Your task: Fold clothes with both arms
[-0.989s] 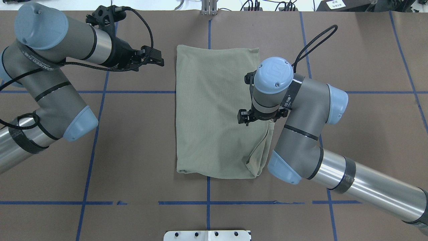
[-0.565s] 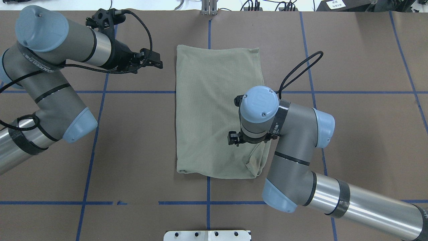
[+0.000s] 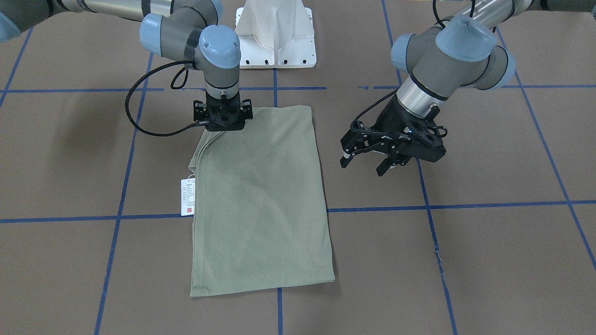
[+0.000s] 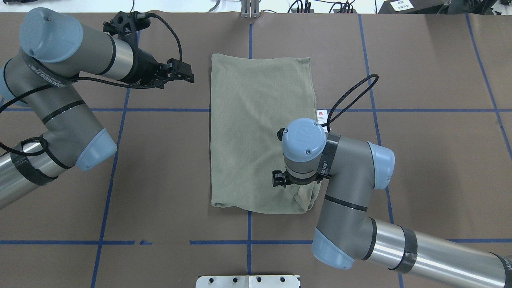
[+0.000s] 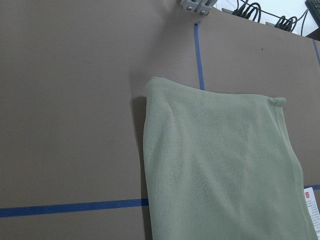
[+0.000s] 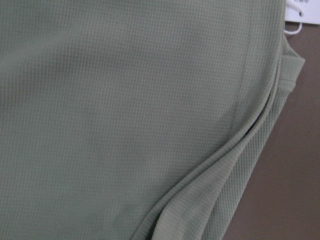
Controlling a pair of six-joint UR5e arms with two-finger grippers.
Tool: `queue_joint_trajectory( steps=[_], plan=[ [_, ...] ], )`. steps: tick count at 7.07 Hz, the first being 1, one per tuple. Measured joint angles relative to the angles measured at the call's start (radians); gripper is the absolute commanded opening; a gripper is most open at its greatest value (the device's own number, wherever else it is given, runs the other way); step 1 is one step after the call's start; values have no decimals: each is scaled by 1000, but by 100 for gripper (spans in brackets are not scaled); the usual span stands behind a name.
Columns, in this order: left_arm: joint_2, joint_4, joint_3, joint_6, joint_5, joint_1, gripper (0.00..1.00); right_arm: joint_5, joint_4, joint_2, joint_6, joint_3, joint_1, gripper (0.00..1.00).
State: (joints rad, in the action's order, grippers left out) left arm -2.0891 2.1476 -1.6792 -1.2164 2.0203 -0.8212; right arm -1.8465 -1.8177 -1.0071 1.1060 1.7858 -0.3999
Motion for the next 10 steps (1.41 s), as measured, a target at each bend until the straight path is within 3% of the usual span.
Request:
queue_joint_trajectory(
  steps=[7, 10],
  plan=[
    [-2, 7, 4, -6, -1, 19, 100, 4, -15, -63, -17, 18, -13, 100],
    [-4, 8, 0, -9, -2, 29, 100, 5, -15, -212, -19, 141, -24, 100]
  ],
)
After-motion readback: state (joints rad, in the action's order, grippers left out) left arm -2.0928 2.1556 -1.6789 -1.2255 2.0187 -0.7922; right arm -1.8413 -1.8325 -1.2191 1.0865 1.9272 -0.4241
